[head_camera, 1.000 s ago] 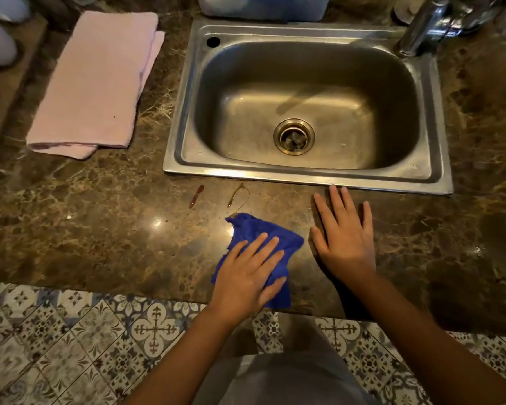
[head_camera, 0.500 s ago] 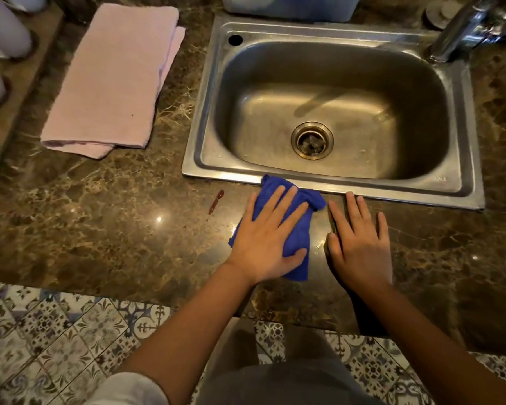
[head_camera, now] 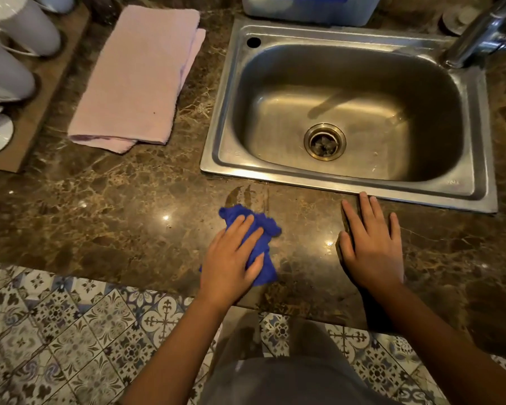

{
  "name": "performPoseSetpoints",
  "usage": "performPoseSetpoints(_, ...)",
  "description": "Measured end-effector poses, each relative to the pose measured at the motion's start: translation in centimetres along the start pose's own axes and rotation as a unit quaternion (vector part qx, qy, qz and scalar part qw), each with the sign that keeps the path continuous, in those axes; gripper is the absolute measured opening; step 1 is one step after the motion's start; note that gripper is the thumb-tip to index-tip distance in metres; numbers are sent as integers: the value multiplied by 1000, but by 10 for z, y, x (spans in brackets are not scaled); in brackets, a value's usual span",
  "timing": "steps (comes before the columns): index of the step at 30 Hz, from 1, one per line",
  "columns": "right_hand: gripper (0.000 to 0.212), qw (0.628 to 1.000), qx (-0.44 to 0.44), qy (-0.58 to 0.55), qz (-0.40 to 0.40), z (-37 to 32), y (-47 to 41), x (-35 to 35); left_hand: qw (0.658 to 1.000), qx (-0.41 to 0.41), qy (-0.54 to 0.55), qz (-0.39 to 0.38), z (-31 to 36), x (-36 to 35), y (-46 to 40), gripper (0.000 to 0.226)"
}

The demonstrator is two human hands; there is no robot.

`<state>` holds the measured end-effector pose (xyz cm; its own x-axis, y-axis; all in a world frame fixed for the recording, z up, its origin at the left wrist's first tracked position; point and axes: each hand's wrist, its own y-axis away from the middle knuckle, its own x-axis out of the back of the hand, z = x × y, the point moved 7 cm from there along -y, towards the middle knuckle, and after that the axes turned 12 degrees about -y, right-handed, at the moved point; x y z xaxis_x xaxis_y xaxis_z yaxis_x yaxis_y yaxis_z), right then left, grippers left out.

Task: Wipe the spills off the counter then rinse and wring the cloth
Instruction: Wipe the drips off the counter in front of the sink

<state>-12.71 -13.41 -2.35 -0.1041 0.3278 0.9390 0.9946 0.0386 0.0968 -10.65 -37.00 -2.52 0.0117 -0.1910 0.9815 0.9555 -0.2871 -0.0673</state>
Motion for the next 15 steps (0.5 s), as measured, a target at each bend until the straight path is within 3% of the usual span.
performPoseSetpoints(3, 57, 1000, -2, -1, -4, -1, -1, 1, 997, 12, 42, 66, -14, 13, 23, 41)
performPoseSetpoints(6, 58, 1000, -7, -5, -5, -2, -1, 0, 976, 193, 38, 97, -53, 27, 16, 50)
performPoseSetpoints(9, 57, 1000, -9, -10, -6, -2, -2, 0, 941, 331, -57, 26, -91, 23, -3, 70)
performPoseSetpoints(15, 56, 1000, -8, -7, 5, -2, -1, 0, 947, 318, -52, -8, -97, 12, -49, 82)
